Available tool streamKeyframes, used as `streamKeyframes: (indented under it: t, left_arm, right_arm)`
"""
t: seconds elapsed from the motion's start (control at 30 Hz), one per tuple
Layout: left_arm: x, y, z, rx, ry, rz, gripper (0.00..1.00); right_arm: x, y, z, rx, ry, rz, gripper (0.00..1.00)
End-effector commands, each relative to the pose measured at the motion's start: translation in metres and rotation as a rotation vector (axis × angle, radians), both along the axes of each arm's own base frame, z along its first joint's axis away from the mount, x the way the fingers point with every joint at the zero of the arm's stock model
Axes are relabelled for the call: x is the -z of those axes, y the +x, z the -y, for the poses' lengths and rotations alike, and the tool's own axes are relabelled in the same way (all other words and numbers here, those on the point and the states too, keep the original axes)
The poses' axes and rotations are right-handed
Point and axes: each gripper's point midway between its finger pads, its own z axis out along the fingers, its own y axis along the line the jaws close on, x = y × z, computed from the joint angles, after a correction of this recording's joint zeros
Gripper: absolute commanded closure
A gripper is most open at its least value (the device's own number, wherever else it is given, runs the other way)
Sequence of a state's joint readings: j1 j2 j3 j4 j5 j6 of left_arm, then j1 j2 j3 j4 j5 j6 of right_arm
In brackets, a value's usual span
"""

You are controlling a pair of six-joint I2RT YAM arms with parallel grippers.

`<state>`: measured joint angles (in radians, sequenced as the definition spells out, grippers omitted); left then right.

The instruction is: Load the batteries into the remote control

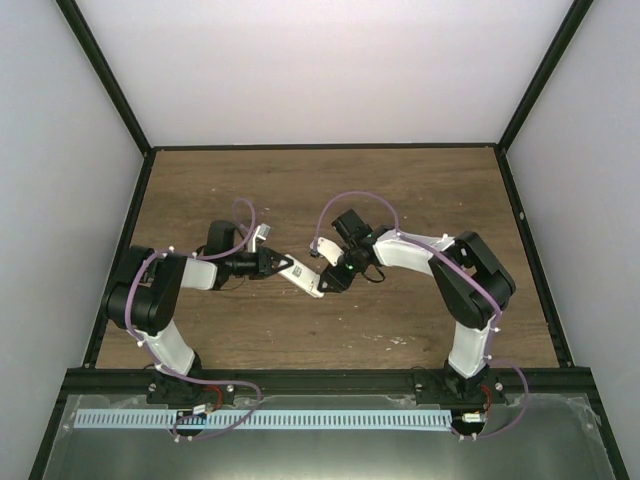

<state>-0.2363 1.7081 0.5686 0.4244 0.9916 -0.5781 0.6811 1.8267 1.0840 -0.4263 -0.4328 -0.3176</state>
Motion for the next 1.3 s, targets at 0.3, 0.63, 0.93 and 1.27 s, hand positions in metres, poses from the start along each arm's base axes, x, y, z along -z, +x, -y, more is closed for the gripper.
streamKeyframes:
  t: [0.3, 0.63, 0.93, 1.27]
  left_arm:
    - [0.011, 0.006, -0.003, -0.022, 0.047, 0.030, 1.00]
    - [0.012, 0.006, -0.003, -0.025, 0.048, 0.029, 1.00]
    - [0.011, 0.006, -0.003, -0.027, 0.048, 0.029, 1.00]
    - [0.012, 0.005, -0.003, -0.025, 0.046, 0.025, 1.00]
  right_arm:
    - [0.007, 0.002, -0.013, 0.001, 0.042, -0.030, 0.55]
    - [0.009, 0.000, -0.011, 0.023, 0.035, -0.059, 0.59]
    - [0.014, 0.000, -0.002, 0.095, 0.000, -0.063, 0.62]
    - [0.017, 0.011, -0.009, 0.103, 0.007, -0.049, 0.71]
